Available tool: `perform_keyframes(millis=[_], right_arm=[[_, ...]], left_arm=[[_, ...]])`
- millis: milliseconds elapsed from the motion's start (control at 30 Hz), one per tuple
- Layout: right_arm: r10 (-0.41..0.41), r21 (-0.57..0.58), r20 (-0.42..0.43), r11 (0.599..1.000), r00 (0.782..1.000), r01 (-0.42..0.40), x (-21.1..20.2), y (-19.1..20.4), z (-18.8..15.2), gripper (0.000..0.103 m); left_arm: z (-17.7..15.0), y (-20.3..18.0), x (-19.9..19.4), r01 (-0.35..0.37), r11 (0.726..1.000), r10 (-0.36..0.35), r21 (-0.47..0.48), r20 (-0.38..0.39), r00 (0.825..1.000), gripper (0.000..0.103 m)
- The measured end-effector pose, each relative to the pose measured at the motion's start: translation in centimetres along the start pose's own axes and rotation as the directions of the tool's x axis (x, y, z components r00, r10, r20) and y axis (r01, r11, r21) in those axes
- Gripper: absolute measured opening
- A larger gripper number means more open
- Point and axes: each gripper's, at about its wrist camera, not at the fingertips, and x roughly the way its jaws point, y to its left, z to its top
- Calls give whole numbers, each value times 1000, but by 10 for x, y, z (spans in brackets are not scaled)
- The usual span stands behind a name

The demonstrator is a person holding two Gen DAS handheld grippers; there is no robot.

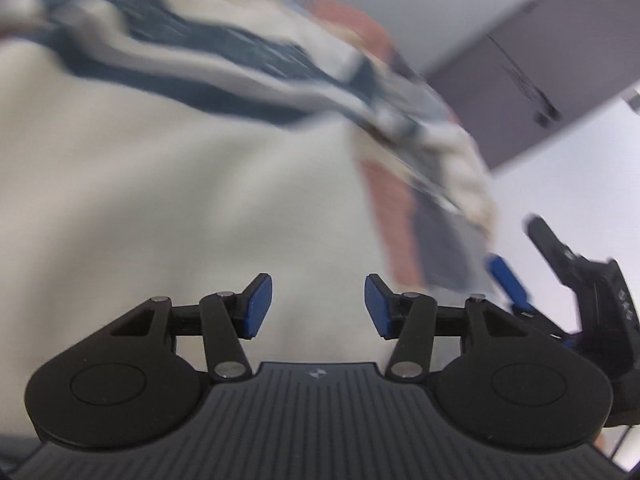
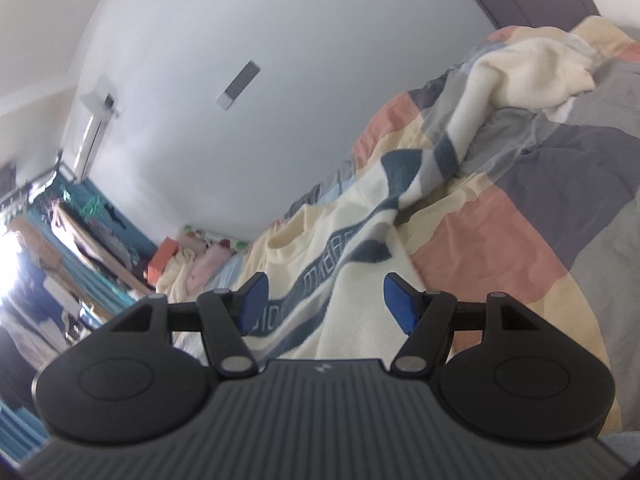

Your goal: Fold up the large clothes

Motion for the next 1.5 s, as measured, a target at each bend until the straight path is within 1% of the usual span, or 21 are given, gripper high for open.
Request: perform_keyframes(millis=[33,133,267,433,500,600,700,767,800,833,867,933,967,1000,1033,1067,1133,1200,1300,1400,1500], right_arm=[[8,19,2,1000,1000,-8,0,-3,1,67],[35,56,1,998,999,-35,0,-11,4,67],[40,53,-3,998,999,-40,3,-13,3,67],[38,32,-27,999,999,-38,11,-12,-1,67],[43,30,-32,999,999,-42,12,-12,-2,67],[48,32,-22,998,999,-47,10,-12,-2,67],[56,28,-18,998,998,-56,10,-11,-3,67],[56,25,-20,998,998,-55,12,-11,-4,67],[51,23,-21,998,998,-51,13,-11,-3,67],[46,20,-21,999,999,-45,14,-10,-4,67],[40,16,-20,999,999,-40,15,-10,-4,67],[28,6,-17,1000,999,-28,16,-9,-4,67],[25,4,-17,1000,1000,-25,16,-9,-5,67],[24,5,-16,1000,1000,-24,16,-10,-4,67],[23,6,-14,1000,1000,-23,16,-10,-4,67],[24,9,-11,1000,1000,-24,15,-10,-4,67],[30,15,-3,999,1000,-30,14,-11,-4,67],[30,9,2,1000,1000,-30,12,-10,-4,67],[29,8,1,1000,1000,-29,13,-10,-3,67],[-5,-9,-14,1000,1000,5,17,-10,-4,67],[-13,-12,-26,1000,1000,13,21,-9,-4,67]], left_arm=[[0,-6,13,18,1000,-18,7,-22,1000,57],[-3,-19,50,33,998,-27,53,-96,995,57],[-10,-19,88,37,998,-26,53,-182,983,57],[-23,-23,115,2,993,20,116,-193,981,58],[-23,-23,118,16,992,7,122,-187,982,59],[-23,-28,120,61,987,-32,146,-194,980,61],[-28,-42,126,67,972,-20,225,-203,979,65],[-33,-51,133,31,957,27,290,-194,981,65],[-36,-57,137,-4,946,64,324,-177,982,63],[-41,-62,140,-42,929,107,367,-159,981,57],[-46,-68,143,-87,905,156,416,-136,978,52],[-54,-75,144,-152,867,217,475,-86,972,35],[-54,-75,144,-170,861,228,479,-66,971,29],[-54,-73,140,-174,866,223,469,-52,973,22],[-53,-69,135,-163,876,206,454,-47,977,19],[-52,-68,129,-152,880,188,450,-37,981,19],[-56,-72,116,-122,870,147,478,-15,989,18],[-59,-78,110,-98,872,117,480,-9,993,18],[-60,-75,111,-79,896,93,437,-10,996,18],[-61,-68,120,-72,918,89,390,-24,996,18],[-61,-66,118,-58,922,74,383,-28,997,18]])
